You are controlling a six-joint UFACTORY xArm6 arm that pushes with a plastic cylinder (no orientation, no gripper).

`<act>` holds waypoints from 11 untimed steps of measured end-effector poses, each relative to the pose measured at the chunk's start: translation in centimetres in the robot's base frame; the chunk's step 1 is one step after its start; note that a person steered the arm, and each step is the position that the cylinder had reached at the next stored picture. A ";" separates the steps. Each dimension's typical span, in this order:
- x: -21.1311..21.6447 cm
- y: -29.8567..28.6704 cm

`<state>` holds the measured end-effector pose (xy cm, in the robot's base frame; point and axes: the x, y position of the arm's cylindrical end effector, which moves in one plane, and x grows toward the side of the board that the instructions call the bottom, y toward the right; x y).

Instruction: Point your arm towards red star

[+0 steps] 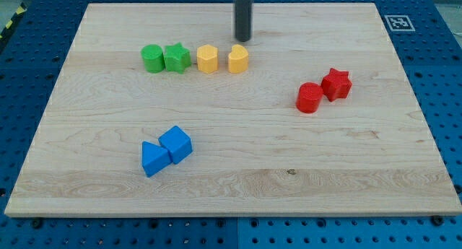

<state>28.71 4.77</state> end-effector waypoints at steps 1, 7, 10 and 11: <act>1.4 7.9; 17.1 18.7; 15.9 15.8; 15.6 13.2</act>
